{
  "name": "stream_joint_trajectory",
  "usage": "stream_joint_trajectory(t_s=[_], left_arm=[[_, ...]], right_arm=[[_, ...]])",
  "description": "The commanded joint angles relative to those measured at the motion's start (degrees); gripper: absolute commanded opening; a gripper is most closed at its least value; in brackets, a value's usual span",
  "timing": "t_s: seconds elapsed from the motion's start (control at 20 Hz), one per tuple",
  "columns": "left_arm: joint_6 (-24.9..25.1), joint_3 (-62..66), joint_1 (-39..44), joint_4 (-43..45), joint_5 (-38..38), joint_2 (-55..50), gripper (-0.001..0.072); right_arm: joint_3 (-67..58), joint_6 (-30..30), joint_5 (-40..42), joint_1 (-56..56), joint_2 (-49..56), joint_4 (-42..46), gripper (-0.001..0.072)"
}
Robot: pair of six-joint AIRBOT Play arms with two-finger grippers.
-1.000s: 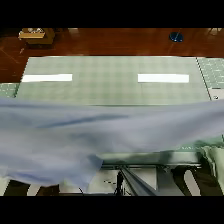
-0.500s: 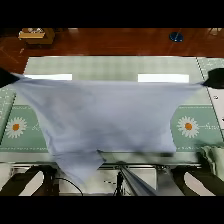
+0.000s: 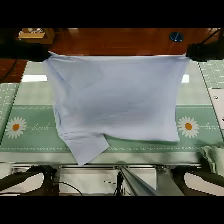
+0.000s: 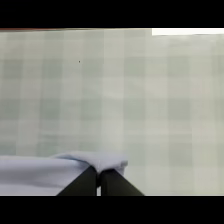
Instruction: Fold the shirts.
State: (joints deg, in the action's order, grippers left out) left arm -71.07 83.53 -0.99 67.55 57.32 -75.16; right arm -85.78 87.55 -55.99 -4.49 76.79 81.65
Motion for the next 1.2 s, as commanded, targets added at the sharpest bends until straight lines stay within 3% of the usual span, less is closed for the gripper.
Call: stream_joint_trajectory(t_s=[0.0,0.3,0.6,0.75,0.95,1.15], left_arm=[[0.4,0.0,1.8,0.0,-8.2,-7.2,0.0018],[0.3,0.0,4.1,0.0,-17.6,-16.7,0.0019],[0.3,0.0,5.2,-0.2,-17.5,-22.0,0.0019],[0.3,0.0,3.4,2.9,-13.0,-20.4,0.0019],[-2.3,-0.1,1.3,3.1,2.2,-20.0,0.0019],[-4.2,-0.9,1.5,3.0,4.6,-20.9,0.0019]], right_arm=[[0.0,1.3,8.4,0.0,5.6,-0.8,0.0021],[0.0,1.4,12.7,0.0,14.4,-2.3,0.0021],[0.0,1.4,12.1,0.0,18.7,-7.4,0.0021],[0.0,-1.2,8.8,-0.9,16.9,-4.7,0.0021],[0.0,-2.6,-3.5,-2.5,15.8,-4.5,0.0021],[0.1,-3.8,-7.3,-2.2,18.1,-4.9,0.0021]])
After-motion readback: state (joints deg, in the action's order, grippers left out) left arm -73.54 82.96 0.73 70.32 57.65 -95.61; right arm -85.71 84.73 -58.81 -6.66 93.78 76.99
